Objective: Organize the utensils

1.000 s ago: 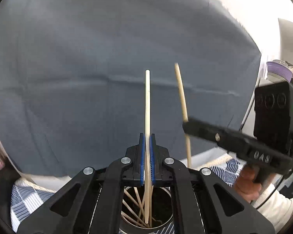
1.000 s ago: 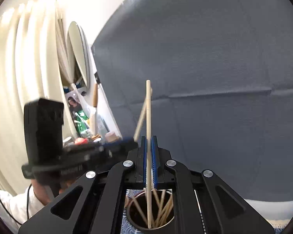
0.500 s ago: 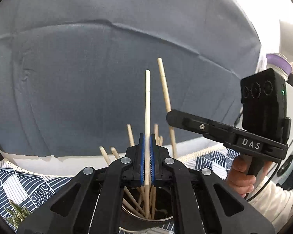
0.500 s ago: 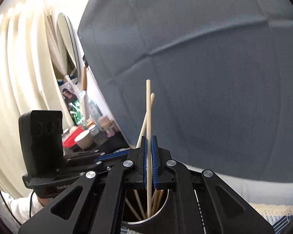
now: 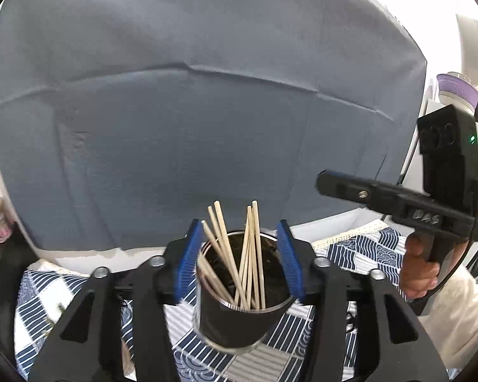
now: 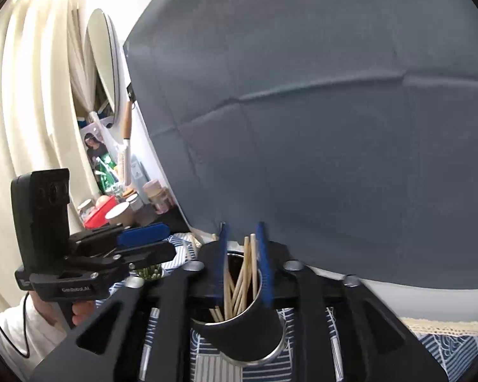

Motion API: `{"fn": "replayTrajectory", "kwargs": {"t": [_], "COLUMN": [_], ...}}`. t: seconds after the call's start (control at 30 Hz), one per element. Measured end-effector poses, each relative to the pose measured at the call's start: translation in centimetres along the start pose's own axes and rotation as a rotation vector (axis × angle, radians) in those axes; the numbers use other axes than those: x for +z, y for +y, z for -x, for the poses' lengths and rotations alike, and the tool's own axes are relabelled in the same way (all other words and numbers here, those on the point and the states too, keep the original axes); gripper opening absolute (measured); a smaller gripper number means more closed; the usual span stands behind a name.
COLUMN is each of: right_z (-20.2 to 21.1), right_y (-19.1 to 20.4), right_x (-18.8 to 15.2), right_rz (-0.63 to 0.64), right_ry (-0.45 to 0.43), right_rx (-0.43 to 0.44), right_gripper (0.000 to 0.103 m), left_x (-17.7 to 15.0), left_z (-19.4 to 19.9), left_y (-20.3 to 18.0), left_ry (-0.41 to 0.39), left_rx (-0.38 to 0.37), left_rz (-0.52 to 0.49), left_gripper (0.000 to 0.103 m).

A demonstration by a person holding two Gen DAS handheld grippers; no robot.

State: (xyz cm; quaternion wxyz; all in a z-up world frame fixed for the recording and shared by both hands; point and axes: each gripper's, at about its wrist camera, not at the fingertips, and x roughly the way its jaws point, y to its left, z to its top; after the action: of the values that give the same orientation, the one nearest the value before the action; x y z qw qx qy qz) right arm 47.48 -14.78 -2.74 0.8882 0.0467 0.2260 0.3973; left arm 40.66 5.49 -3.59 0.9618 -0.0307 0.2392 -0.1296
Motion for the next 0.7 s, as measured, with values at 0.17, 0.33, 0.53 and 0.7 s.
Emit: {"fn": "replayTrajectory", "kwargs": {"t": [0.17,0.33,0.53,0.7], "right_z": [2.6,5.7,10.1,13.1], "right_y": [2.3,4.6,7.0,10.1], "right_x": [0.1,-0.3,-1.0,-2.0], "right_rz": [0.014,0.024,0.037,0.059], "right_ry": [0.018,0.015,-0.001,0.004], "right_rx": [-0.025,-0.076,-0.144,-0.181], "right_gripper": [0.062,0.082,0.089,0.093], "left_x": [0.2,0.1,-0.5,-1.5], "left_z": [3.6,7.1,11.5,14.8], "left_y": [-0.4,-1.2,-2.4,-4.0], "left_ry": [-0.033,-0.052,-0.064,-0.064], "left_rx": [0.092,0.164,0.192,0.212], "left_rz": [0.008,0.0,0.0,-0.016], "left_gripper": [0.086,0.097,0.097,0.097]}}
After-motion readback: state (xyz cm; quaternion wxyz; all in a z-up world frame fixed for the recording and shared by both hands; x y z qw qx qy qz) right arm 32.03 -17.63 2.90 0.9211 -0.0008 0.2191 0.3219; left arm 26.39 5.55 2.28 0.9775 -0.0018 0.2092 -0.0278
